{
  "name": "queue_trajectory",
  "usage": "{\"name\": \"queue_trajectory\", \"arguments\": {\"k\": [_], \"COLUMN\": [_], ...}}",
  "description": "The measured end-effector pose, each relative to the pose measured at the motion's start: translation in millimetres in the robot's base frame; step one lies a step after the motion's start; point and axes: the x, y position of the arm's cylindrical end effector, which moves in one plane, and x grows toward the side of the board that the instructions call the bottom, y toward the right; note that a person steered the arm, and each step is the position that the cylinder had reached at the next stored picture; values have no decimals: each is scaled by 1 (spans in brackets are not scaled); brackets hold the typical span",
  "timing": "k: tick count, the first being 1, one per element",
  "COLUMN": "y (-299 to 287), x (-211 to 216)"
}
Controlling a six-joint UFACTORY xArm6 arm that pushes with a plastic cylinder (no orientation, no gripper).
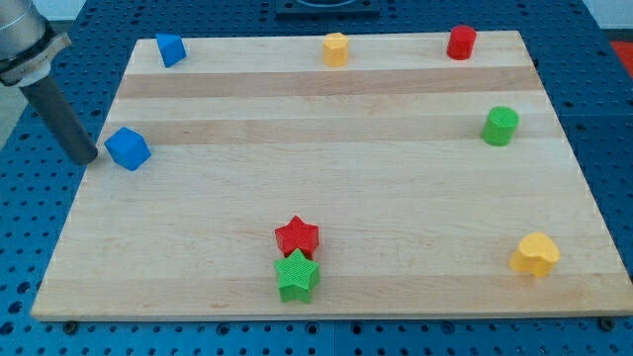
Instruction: Slide the blue cube diagonally to the bottom right side of the of the blue triangle
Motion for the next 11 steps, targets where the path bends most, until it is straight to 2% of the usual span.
{"name": "queue_trajectory", "arguments": {"k": [2, 5, 11], "y": [60, 60, 98], "x": [5, -5, 9]}}
